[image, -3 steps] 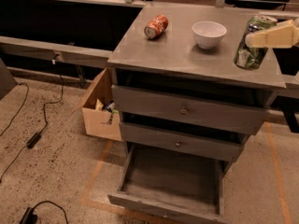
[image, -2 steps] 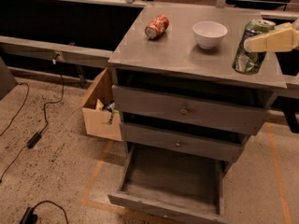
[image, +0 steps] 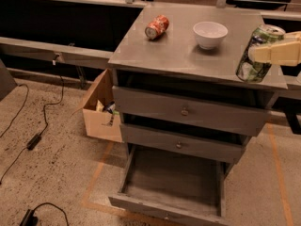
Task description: Place green can into bottom drawer
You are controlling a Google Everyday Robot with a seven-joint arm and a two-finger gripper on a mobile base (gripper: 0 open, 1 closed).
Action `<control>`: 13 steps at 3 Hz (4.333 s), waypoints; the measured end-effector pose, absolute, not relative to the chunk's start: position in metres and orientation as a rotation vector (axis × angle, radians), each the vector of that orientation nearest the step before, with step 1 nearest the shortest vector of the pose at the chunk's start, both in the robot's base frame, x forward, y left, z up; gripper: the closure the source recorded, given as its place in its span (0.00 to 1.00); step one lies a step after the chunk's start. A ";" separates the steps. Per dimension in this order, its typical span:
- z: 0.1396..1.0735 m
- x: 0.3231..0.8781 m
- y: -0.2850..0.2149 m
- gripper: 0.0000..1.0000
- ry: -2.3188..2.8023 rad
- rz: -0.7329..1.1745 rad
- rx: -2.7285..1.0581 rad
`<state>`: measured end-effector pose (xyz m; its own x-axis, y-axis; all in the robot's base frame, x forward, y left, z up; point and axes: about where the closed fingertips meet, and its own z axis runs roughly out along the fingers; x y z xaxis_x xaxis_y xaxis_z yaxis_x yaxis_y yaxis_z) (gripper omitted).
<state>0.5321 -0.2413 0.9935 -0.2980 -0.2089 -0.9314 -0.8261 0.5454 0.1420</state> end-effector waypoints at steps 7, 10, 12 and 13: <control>0.638 0.487 -0.110 1.00 1.549 0.759 -1.162; 0.522 0.484 -0.092 1.00 1.571 0.815 -1.157; 0.390 0.478 -0.079 1.00 1.608 0.899 -1.133; 0.347 0.496 -0.073 1.00 1.598 0.887 -1.152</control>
Offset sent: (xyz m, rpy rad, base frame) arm -0.0358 0.1151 -0.1845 -0.0197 -0.2136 0.2913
